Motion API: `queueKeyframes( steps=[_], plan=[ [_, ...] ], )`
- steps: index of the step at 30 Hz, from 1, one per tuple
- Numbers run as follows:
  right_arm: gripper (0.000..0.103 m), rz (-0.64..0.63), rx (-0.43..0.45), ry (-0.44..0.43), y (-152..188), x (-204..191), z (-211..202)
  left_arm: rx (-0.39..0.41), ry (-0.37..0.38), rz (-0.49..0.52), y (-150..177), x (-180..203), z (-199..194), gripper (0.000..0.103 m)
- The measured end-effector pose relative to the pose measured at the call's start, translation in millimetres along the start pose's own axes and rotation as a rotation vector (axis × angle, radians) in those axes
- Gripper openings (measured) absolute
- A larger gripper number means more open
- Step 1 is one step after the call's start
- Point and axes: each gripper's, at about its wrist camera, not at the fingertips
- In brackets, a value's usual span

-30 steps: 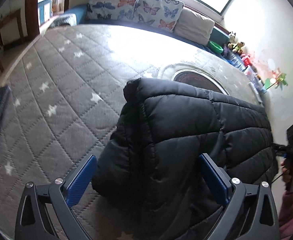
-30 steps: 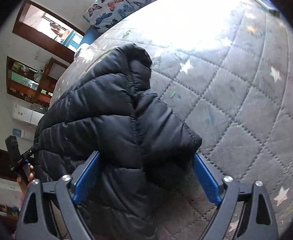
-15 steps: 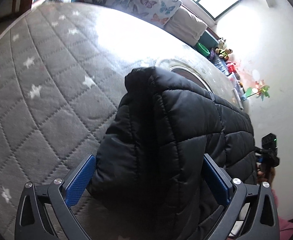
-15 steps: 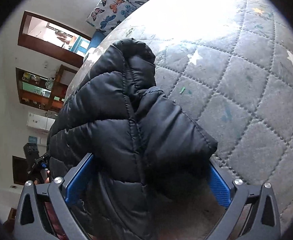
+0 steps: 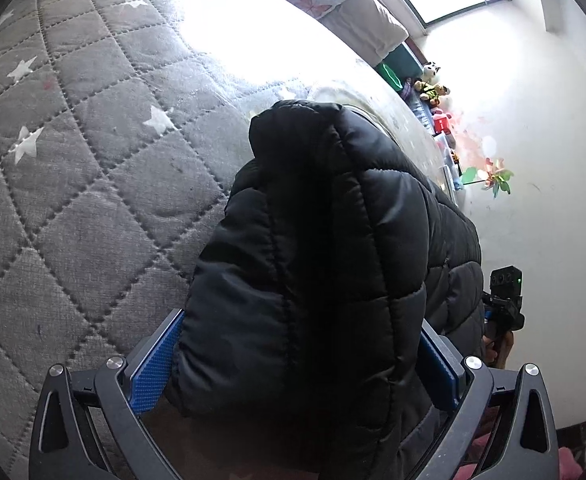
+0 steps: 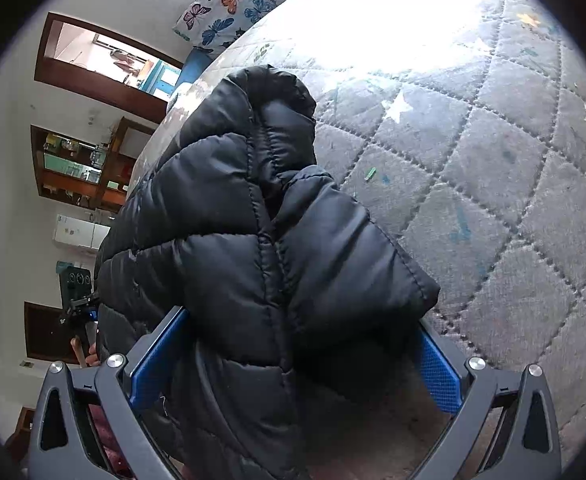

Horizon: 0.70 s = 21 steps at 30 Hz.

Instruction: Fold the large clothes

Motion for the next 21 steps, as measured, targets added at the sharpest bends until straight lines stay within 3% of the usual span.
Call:
queueKeyframes(
  steps=[4,9,14,16,21],
  plan=[
    [0.103,-0.001,0.011,0.005,0,-3,2,-0.01,-0.007,0.011,-1,5,0,0.103],
    [0.103,0.004,0.019,0.005,2,-1,4,0.007,-0.04,0.058,5,23,-22,0.078],
    [0.103,0.004,0.023,0.004,3,-1,4,0.019,-0.071,0.072,6,33,-31,0.074],
    [0.103,0.004,0.026,0.003,3,-1,3,0.022,-0.073,0.075,8,34,-32,0.075],
    [0.103,0.006,0.026,0.004,3,-1,4,0.004,-0.051,0.034,8,26,-26,0.092]
  ],
)
Point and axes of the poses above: each gripper's, at about its wrist camera, not at the fingertips, and z roughly the way its jaws point, x to its right, y to its underside, and after that the axes turned 1 degree about -y, right-handed
